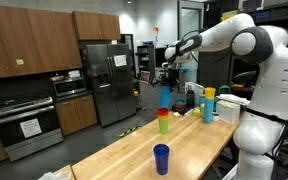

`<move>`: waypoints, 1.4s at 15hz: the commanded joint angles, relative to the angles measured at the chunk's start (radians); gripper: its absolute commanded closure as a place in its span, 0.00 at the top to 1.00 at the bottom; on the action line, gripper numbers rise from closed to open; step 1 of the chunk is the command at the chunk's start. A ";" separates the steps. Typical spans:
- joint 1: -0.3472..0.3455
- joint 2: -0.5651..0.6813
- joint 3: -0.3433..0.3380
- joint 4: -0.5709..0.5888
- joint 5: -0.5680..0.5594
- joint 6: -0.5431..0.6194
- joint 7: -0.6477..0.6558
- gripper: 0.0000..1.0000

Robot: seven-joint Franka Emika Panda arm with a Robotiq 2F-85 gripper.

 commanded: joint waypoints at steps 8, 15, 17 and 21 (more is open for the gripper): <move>-0.005 -0.035 0.005 -0.075 -0.026 -0.009 -0.036 0.31; -0.002 -0.034 0.008 -0.086 -0.024 -0.009 -0.042 0.75; -0.002 -0.029 0.009 -0.083 -0.023 -0.010 -0.043 0.89; 0.001 -0.028 0.013 -0.081 -0.022 -0.009 -0.046 0.41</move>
